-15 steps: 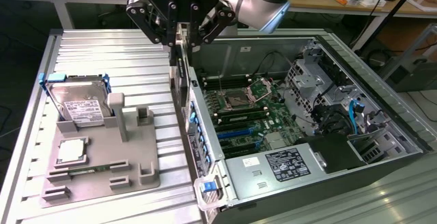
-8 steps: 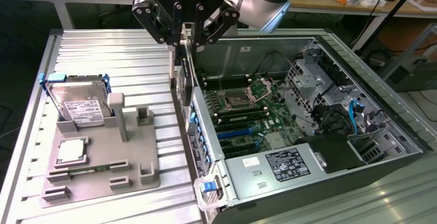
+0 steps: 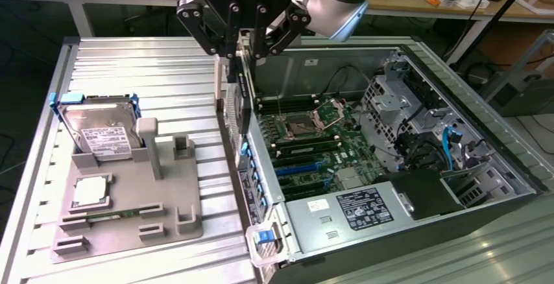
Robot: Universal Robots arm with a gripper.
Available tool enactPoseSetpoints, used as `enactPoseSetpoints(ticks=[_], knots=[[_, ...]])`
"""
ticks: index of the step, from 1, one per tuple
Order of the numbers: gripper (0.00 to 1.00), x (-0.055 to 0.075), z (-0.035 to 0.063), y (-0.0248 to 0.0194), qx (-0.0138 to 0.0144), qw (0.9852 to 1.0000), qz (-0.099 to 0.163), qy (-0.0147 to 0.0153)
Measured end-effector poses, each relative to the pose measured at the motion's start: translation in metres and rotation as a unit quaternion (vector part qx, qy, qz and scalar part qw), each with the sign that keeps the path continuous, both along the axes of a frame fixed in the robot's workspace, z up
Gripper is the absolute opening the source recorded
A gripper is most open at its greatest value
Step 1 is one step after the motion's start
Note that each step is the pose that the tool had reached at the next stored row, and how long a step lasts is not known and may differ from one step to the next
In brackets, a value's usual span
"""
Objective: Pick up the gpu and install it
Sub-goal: 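Pick up the gpu and move the gpu toward the slot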
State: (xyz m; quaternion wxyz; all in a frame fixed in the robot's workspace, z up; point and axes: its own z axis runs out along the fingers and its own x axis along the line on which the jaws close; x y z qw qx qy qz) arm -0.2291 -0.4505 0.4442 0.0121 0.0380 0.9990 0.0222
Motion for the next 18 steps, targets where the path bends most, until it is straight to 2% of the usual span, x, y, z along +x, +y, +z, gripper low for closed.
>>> enactPoseSetpoints(ticks=[18], knots=[[0.27,0.02,0.0,0.0,0.0,1.0,0.0,0.0]])
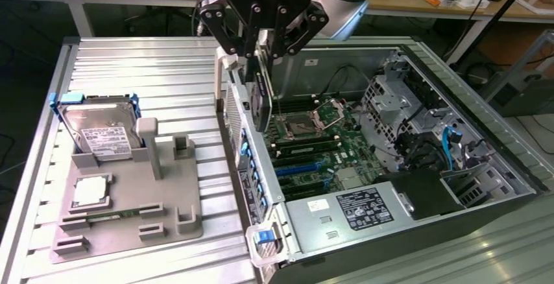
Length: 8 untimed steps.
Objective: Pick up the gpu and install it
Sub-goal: 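Pick up the gpu and move the gpu toward the slot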
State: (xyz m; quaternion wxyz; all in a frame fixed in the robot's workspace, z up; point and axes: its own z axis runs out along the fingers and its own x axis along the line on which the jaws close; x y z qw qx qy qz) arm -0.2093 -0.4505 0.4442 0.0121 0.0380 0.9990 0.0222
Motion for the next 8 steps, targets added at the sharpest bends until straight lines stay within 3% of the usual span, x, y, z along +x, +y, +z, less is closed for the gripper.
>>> enactPoseSetpoints(ticks=[8], knots=[[0.27,0.009,0.0,0.0,0.0,1.0,0.0,0.0]])
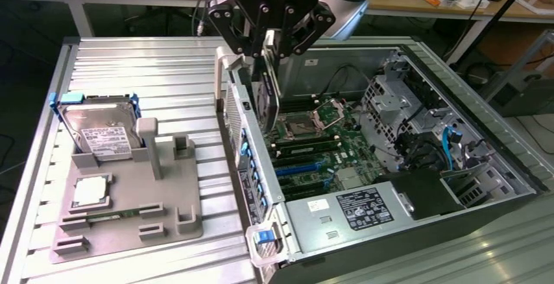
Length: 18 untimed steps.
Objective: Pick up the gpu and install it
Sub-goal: 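Pick up the gpu and move the gpu toward the slot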
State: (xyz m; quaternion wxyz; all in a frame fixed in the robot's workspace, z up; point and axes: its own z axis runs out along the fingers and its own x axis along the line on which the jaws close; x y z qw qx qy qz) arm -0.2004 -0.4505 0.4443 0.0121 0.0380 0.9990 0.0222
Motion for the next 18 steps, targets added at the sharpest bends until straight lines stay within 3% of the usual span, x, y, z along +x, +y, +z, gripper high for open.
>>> enactPoseSetpoints(ticks=[18], knots=[[0.27,0.02,0.0,0.0,0.0,1.0,0.0,0.0]])
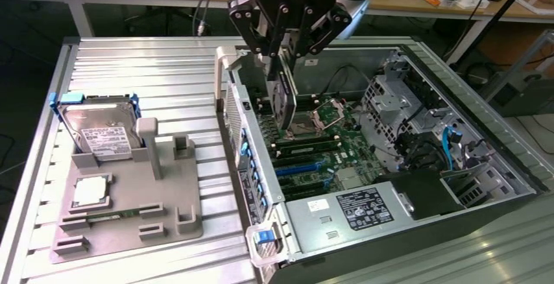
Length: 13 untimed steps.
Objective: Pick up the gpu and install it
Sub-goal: 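Pick up the gpu and move the gpu toward the slot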
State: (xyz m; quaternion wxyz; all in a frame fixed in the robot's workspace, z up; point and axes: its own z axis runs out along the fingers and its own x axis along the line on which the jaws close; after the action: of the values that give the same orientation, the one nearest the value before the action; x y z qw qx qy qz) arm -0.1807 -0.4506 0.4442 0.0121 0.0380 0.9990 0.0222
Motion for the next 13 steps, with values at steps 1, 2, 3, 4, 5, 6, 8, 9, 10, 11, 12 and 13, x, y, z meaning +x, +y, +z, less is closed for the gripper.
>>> enactPoseSetpoints(ticks=[1,2,3,4,5,6,8,9,10,11,12,13], knots=[[0.27,0.0004,0.0,0.0,0.0,1.0,0.0,0.0],[0.27,0.0009,0.0,0.0,0.0,1.0,0.0,0.0],[0.27,0.0013,0.0,0.0,0.0,1.0,0.0,0.0],[0.27,0.0015,0.0,0.0,0.0,1.0,0.0,0.0],[0.27,0.0016,0.0,0.0,0.0,1.0,0.0,0.0],[0.27,0.0016,0.0,0.0,0.0,1.0,0.0,0.0],[0.27,0.0016,0.0,0.0,0.0,1.0,0.0,0.0],[0.27,0.0016,0.0,0.0,0.0,1.0,0.0,0.0],[0.27,0.0016,0.0,0.0,-0.0001,1.0,0.0,0.0],[0.27,0.0016,0.0,0.0,0.0,1.0,0.0,0.0],[0.27,0.0016,0.0,0.0,0.0,1.0,0.0,0.0],[0.27,0.0016,0.0,0.0,0.0,1.0,0.0,0.0]])
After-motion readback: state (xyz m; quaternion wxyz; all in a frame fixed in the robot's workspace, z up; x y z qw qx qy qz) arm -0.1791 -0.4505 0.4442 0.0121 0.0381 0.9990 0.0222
